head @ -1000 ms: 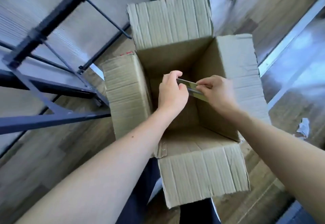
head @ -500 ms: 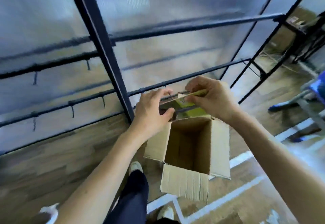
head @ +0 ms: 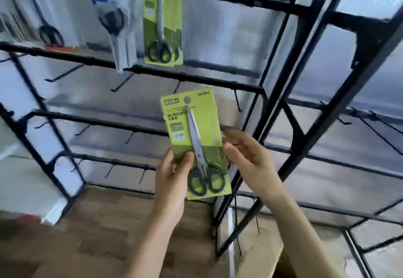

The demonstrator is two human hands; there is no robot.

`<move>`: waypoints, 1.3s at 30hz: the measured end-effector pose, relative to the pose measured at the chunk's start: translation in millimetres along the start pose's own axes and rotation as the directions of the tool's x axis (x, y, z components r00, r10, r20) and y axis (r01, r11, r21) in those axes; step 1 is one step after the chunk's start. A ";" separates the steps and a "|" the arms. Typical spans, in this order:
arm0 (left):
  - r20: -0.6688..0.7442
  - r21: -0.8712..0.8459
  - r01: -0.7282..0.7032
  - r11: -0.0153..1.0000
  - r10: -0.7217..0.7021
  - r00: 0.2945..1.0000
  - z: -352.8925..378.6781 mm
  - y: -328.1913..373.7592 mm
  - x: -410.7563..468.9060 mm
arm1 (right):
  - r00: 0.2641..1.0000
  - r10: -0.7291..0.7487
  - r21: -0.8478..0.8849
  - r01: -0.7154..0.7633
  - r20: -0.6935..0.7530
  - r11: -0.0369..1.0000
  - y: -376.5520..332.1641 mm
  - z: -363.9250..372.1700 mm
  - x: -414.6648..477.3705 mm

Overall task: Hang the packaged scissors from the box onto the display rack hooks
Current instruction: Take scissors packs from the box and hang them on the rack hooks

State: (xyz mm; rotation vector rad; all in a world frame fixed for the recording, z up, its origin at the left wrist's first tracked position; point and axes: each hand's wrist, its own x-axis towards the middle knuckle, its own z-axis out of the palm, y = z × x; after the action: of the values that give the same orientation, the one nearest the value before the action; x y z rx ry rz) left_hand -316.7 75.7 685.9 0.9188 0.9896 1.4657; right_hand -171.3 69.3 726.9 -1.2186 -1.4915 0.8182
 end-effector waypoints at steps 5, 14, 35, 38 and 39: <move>-0.098 -0.094 -0.026 0.995 0.017 0.995 -65.3 50.7 64.0 | 1.000 -0.008 0.078 0.008 -0.002 0.997 -4.0 107.5 56.4; -0.142 0.053 -0.031 0.998 0.039 0.989 -150.1 98.5 130.2 | 0.928 -0.105 0.242 0.200 -0.358 0.949 -36.0 164.8 127.4; 0.064 0.090 -0.064 0.994 0.058 0.996 -109.1 107.5 181.4 | 0.898 -0.122 0.244 0.242 -0.422 0.939 -58.4 136.7 189.8; 0.074 0.084 -0.069 0.994 0.063 0.995 -104.8 107.4 183.3 | 0.905 -0.132 0.246 0.246 -0.405 0.938 -60.5 134.1 192.2; 0.080 0.084 -0.075 0.994 0.068 0.994 -103.7 107.7 184.3 | 0.907 -0.137 0.251 0.251 -0.397 0.935 -61.1 132.7 192.5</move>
State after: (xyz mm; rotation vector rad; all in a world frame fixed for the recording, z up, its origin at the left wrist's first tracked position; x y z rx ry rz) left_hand -471.0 242.4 754.6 1.0756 0.9786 1.4451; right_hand -313.9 249.8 800.8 -0.9178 -1.1097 0.6053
